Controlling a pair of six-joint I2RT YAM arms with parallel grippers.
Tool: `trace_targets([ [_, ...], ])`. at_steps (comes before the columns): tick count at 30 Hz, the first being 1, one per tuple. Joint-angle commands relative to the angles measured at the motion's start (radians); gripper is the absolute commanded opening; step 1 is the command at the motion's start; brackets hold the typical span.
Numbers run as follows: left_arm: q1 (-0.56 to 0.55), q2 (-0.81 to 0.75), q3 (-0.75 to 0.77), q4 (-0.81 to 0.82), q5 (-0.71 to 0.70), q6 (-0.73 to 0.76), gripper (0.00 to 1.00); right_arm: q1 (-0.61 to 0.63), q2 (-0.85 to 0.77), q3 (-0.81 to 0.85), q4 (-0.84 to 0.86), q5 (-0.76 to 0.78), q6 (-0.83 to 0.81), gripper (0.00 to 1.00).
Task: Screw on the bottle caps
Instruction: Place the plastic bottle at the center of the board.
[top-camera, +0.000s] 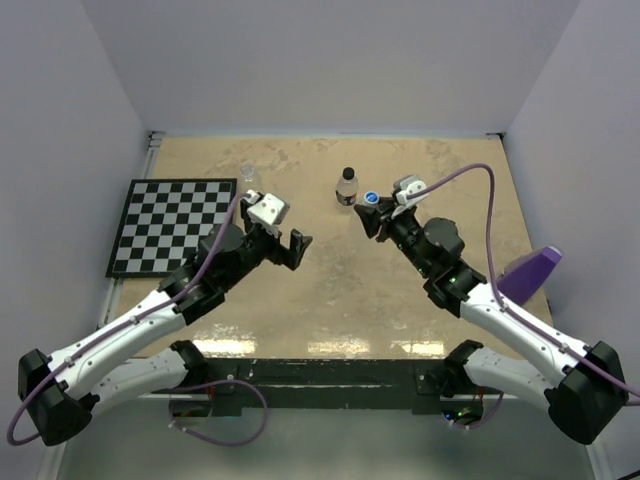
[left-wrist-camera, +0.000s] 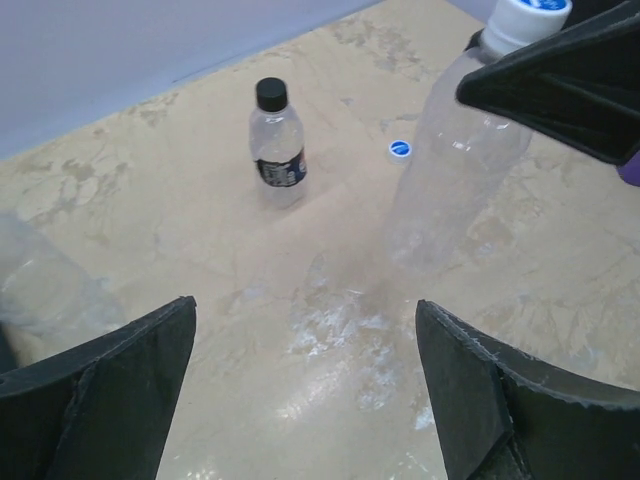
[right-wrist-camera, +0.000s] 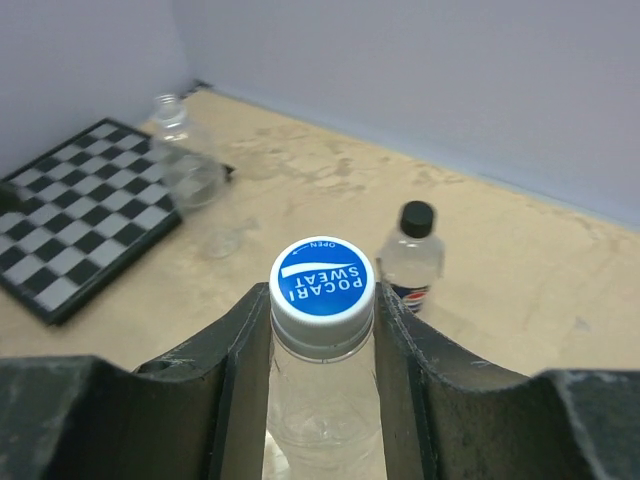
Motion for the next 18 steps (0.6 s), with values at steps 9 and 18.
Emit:
trace_targets([
  [9, 0.159, -0.196, -0.104, -0.103, -0.191, 0.123, 0.99, -0.176, 0.314, -0.066, 0.672, 0.083, -0.140, 0.00],
  [18, 0.189, -0.242, -0.122, -0.097, -0.240, 0.133, 0.99, -0.213, 0.584, 0.031, 0.832, 0.129, -0.110, 0.00],
])
